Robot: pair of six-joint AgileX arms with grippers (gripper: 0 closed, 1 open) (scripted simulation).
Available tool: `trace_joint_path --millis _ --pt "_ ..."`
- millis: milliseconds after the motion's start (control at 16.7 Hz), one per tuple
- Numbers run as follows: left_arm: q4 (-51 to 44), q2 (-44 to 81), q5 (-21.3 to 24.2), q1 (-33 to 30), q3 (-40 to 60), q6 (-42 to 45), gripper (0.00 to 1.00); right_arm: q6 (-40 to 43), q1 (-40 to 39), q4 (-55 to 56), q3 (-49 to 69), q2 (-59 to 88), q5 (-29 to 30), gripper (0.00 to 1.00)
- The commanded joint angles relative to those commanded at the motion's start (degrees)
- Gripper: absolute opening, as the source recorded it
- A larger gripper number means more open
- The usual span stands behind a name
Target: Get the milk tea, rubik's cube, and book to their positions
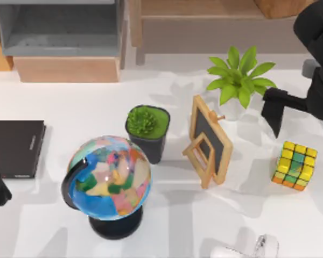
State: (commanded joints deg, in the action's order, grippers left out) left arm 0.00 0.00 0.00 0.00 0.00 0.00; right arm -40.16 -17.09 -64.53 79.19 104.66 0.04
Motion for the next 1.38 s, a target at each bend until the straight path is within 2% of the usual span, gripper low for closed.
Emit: trace_joint_path --millis 240,720,960,1380 --pt "0.0 0.0 0.0 0.0 0.0 0.0 1.00 0.1 0.2 0.9 -0.6 0.1 -0.1 1.00" --pt "0.0 0.0 0.0 0.0 0.0 0.0 1.00 -0.2 -0.1 12.7 -8.7 4.0 0.0 1.00" --pt "0.0 0.0 0.0 0.0 0.0 0.0 1.00 -0.2 -0.1 13.0 -9.0 4.1 0.0 1.00" --pt "0.0 0.0 0.0 0.0 0.0 0.0 1.00 -0.2 -0.1 13.0 -9.0 4.1 0.0 0.47"
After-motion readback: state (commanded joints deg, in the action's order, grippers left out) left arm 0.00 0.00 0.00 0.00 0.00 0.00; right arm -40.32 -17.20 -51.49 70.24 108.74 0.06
